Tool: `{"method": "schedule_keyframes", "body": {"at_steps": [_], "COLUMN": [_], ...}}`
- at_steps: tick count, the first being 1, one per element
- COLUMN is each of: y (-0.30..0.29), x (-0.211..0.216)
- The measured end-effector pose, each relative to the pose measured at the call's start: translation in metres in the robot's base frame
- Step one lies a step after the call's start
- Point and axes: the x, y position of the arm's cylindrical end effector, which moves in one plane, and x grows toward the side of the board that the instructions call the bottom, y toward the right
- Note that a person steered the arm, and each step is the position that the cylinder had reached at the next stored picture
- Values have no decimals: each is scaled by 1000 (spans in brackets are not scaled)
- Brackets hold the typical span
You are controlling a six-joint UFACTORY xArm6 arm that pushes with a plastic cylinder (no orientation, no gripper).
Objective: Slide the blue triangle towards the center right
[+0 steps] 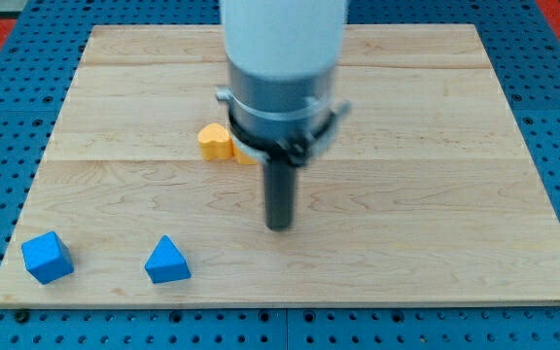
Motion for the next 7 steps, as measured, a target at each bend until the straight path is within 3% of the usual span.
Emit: {"method": "schedule_keyframes", "body": {"at_steps": [1, 3, 4, 6, 7], "y": [-97, -112, -81, 82, 72], "x": [-1, 66, 91, 77, 60]}}
